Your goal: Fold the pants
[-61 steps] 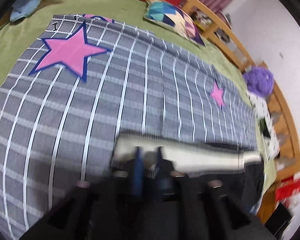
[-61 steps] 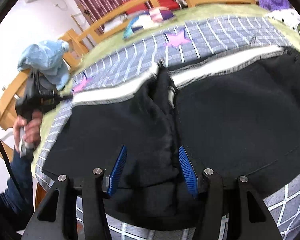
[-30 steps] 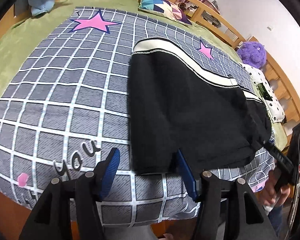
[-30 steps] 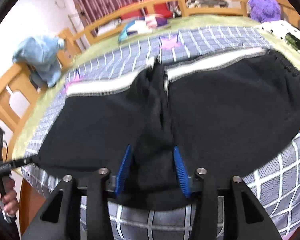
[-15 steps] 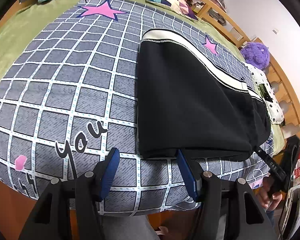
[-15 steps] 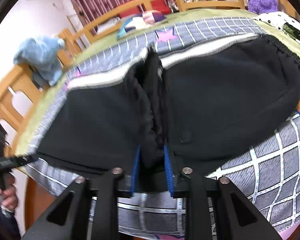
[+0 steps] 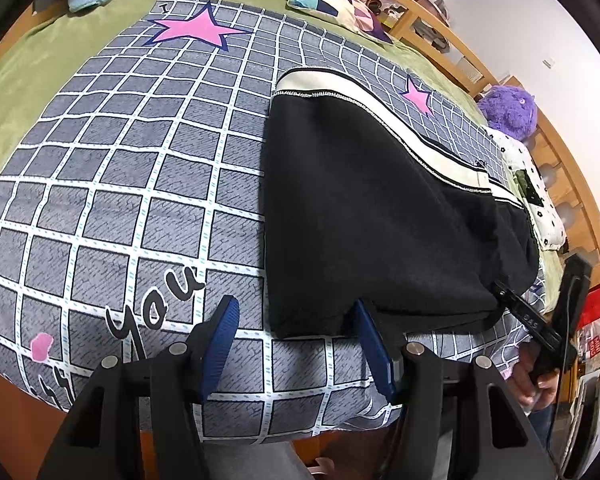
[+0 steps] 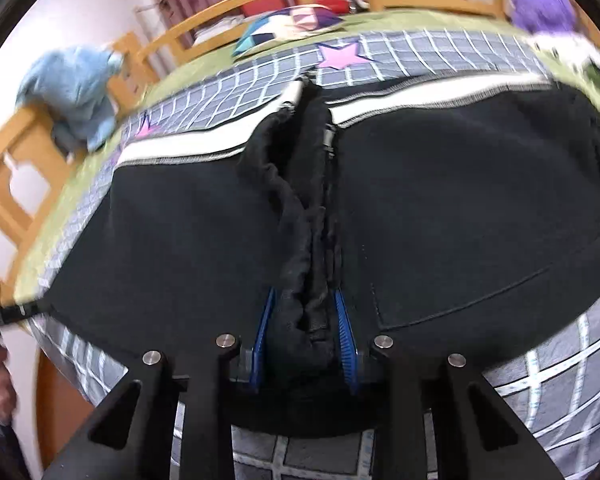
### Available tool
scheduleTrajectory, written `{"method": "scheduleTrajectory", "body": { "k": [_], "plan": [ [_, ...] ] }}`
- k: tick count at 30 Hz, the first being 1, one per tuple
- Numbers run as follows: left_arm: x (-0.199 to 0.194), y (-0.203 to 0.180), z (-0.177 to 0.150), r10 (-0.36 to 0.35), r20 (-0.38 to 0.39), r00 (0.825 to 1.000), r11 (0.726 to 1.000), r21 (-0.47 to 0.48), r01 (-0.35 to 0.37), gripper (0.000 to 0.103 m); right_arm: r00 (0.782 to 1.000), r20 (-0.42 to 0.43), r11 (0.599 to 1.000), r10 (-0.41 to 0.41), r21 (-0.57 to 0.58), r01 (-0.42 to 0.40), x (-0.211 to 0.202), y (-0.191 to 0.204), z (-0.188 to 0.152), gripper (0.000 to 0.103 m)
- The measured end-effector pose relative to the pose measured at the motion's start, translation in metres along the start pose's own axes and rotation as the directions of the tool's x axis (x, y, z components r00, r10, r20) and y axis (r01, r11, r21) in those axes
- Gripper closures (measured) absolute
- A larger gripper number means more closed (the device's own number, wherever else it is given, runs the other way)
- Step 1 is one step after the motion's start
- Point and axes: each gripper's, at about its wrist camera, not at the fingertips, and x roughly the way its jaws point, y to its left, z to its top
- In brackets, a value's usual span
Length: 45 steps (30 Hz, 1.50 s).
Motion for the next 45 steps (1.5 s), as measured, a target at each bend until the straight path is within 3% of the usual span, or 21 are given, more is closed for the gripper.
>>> {"method": "scheduleTrajectory", "body": {
  "k": [3, 4, 5, 7, 10, 12, 13, 14, 16, 18, 19, 20, 23, 26, 28, 32, 36, 39, 42, 45],
  "plan": [
    [0.003, 0.001, 0.003, -0.008, -0.007, 1.000, 1.000, -0.003, 0.008, 0.046, 1.000, -0.003, 1.000, 0.025, -0.013, -0.025, -0.014, -0.002, 0.011, 0.068],
    [0.004, 0.002, 0.005, -0.014, -0.007, 1.000, 1.000, -0.007, 0.014, 0.046, 0.999, 0.027, 0.999, 0.034, -0.015, -0.034, -0.020, -0.003, 0.018, 0.062],
    [0.004, 0.001, 0.007, -0.020, -0.006, 1.000, 1.000, -0.009, 0.020, 0.046, 0.998, 0.054, 0.999, 0.036, -0.020, -0.035, -0.023, -0.002, 0.026, 0.046],
    [0.006, -0.002, 0.010, -0.029, -0.006, 1.000, 1.000, 0.002, 0.029, 0.046, 0.995, 0.095, 0.999, 0.033, -0.036, -0.030, -0.021, 0.001, 0.046, 0.032],
    [0.010, -0.006, 0.014, -0.030, -0.008, 1.000, 0.999, 0.023, 0.030, 0.046, 0.997, 0.078, 1.000, 0.013, -0.026, -0.011, 0.010, 0.003, 0.076, 0.036],
    [0.009, -0.007, 0.016, -0.038, -0.007, 0.999, 0.999, 0.031, 0.038, 0.046, 1.000, -0.017, 1.000, 0.016, 0.006, -0.015, 0.044, -0.002, 0.092, 0.077],
    [0.008, -0.008, 0.018, -0.055, -0.006, 0.998, 0.998, 0.040, 0.055, 0.046, 0.997, -0.070, 1.000, 0.019, 0.007, -0.018, 0.057, -0.004, 0.096, 0.086],
    [0.006, -0.009, 0.018, -0.066, -0.004, 0.998, 0.997, 0.047, 0.066, 0.046, 0.998, -0.063, 1.000, 0.009, -0.016, -0.010, 0.060, -0.007, 0.100, 0.089],
    [0.000, -0.011, 0.019, -0.077, 0.012, 0.997, 0.995, 0.070, 0.076, 0.046, 0.998, 0.025, 0.998, 0.059, 0.032, -0.059, 0.046, -0.019, 0.105, 0.090],
    [-0.007, -0.011, 0.021, -0.085, 0.040, 0.996, 0.993, 0.089, 0.081, 0.046, 0.997, 0.011, 0.995, 0.073, 0.070, -0.074, 0.048, -0.026, 0.105, 0.087],
    [-0.008, -0.010, 0.023, -0.099, 0.048, 0.994, 0.991, 0.090, 0.094, 0.046, 0.998, -0.034, 0.998, 0.047, 0.052, -0.046, 0.058, -0.023, 0.101, 0.080],
    [-0.009, -0.009, 0.026, -0.108, 0.057, 0.992, 0.991, 0.085, 0.103, 0.046, 0.997, -0.065, 0.999, 0.033, 0.017, -0.032, 0.064, -0.019, 0.095, 0.079],
    [0.000, -0.008, 0.040, -0.079, 0.056, 0.995, 0.996, 0.056, 0.076, 0.043, 0.998, -0.062, 0.998, -0.015, -0.061, 0.011, 0.049, -0.007, 0.092, 0.069],
    [0.024, -0.006, 0.051, -0.019, 0.027, 0.999, 1.000, 0.016, 0.019, 0.043, 0.998, -0.016, 0.997, -0.059, -0.052, 0.058, 0.020, -0.011, 0.082, 0.058],
    [0.047, -0.003, 0.052, -0.005, -0.034, 0.999, 1.000, -0.015, 0.005, 0.045, 0.997, 0.009, 0.997, -0.071, -0.032, 0.071, -0.003, -0.023, 0.069, 0.057],
    [0.054, -0.009, 0.049, 0.012, 0.000, 1.000, 1.000, -0.004, -0.012, 0.045, 0.984, 0.044, 0.985, -0.175, -0.001, 0.175, -0.050, -0.053, 0.040, 0.057],
    [0.057, -0.017, 0.052, 0.031, -0.009, 0.999, 0.999, 0.011, -0.031, 0.045, 0.952, 0.077, 0.953, -0.296, 0.088, 0.289, -0.086, -0.103, 0.017, 0.052],
    [0.060, -0.020, 0.055, 0.050, -0.012, 0.999, 0.999, 0.010, -0.050, 0.045, 0.935, 0.051, 0.920, -0.350, 0.209, 0.333, -0.095, -0.146, 0.006, 0.049],
    [0.061, -0.023, 0.058, 0.064, -0.012, 0.998, 0.998, 0.005, -0.064, 0.045, 0.934, 0.023, 0.896, -0.356, 0.294, 0.334, -0.091, -0.175, 0.001, 0.048],
    [0.064, -0.025, 0.061, 0.077, -0.011, 0.997, 0.997, 0.001, -0.077, 0.044, 0.958, 0.029, 0.892, -0.286, 0.373, 0.255, -0.075, -0.191, 0.002, 0.047]
  ]
}}
